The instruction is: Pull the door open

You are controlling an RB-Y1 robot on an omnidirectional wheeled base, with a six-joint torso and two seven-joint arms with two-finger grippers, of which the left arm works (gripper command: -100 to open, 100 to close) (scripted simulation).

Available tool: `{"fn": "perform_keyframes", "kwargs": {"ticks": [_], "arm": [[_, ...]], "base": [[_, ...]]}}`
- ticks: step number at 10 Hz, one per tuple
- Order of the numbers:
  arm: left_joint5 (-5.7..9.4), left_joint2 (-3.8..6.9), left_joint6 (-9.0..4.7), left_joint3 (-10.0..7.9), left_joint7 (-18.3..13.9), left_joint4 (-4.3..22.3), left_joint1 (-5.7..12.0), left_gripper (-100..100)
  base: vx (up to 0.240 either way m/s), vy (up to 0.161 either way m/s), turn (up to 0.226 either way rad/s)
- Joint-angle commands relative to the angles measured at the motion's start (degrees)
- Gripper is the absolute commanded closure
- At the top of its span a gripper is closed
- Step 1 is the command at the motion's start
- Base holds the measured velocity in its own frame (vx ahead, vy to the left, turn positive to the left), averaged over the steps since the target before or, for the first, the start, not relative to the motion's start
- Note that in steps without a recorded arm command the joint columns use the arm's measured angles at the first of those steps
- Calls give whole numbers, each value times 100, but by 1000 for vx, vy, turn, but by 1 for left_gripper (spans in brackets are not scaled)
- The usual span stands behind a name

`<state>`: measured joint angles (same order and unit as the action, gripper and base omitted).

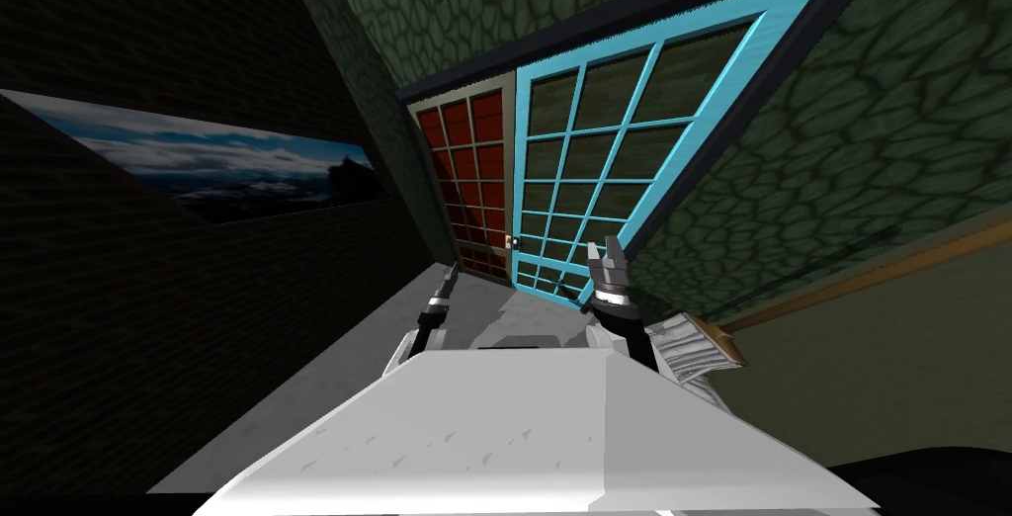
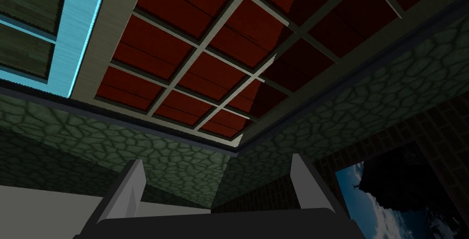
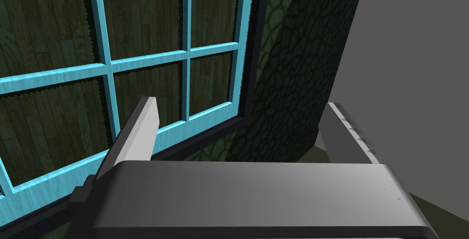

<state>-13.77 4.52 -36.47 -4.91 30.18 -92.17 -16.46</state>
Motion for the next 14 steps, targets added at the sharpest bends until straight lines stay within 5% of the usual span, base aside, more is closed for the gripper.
{"fn": "perform_keyframes", "kwargs": {"ticks": [1,6,14], "arm": [[-98,-4,-100,-25,273,286,110,-100],[-287,-33,-230,-55,744,885,302,-100],[-772,-158,-566,-131,1953,2271,797,-100]], "base": [[98,-45,-42],[78,-37,-26],[101,-41,-34]]}}
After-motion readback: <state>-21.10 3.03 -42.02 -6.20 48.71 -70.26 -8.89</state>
